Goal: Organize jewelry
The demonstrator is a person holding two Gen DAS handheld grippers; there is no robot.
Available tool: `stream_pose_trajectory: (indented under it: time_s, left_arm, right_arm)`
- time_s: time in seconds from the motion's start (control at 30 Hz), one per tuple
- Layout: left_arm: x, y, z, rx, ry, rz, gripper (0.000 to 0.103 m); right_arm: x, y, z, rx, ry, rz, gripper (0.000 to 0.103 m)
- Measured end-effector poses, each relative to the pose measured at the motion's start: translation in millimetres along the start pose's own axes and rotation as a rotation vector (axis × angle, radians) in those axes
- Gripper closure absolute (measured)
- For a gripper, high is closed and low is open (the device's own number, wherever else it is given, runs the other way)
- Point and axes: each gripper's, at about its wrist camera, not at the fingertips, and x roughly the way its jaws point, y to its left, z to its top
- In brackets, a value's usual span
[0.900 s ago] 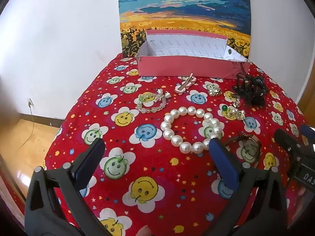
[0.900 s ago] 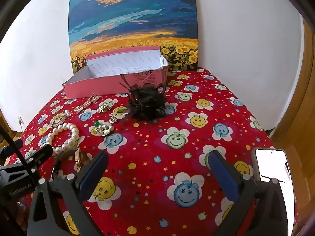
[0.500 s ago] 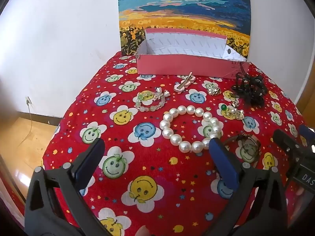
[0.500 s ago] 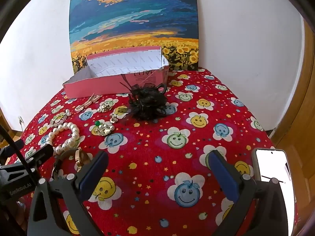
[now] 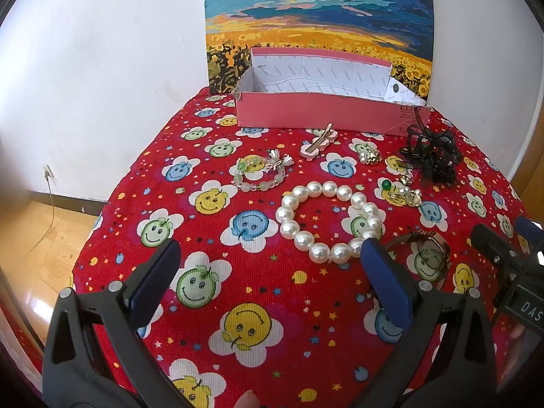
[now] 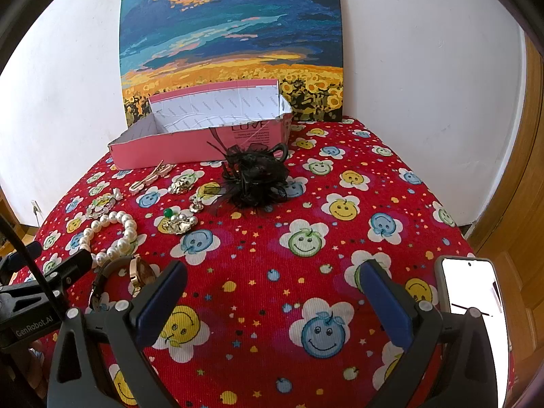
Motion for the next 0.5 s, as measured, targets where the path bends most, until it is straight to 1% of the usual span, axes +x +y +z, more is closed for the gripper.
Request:
stream_pose_trajectory:
  time_s: [0.5]
  left_arm:
    - [1.6, 1.1, -2.0, -0.005, 0.004, -0.003, 0.004]
  right_arm:
    - [0.6, 1.2, 0.0, -0.002, 0.001, -0.001, 0.0]
